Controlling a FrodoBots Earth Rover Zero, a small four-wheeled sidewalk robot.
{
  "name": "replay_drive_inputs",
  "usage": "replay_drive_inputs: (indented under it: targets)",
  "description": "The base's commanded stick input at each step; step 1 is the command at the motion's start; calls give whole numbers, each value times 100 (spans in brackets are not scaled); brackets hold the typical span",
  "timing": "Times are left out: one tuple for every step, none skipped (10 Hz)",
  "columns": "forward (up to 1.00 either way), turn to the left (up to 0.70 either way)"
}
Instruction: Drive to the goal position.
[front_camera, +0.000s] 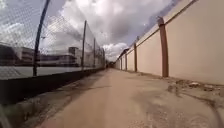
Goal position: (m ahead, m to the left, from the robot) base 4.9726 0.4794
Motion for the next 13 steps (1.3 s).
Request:
replay_drive_inputs:
  targets:
    - [60,3]
    - [60,6]
    - [60,10]
    - [60,11]
    - [60,12]
    - [60,12]
    - [60,13]
    - [60,13]
    - [60,13]
    - [60,13]
    - [60,13]
    - [60,14]
    - [60,14]
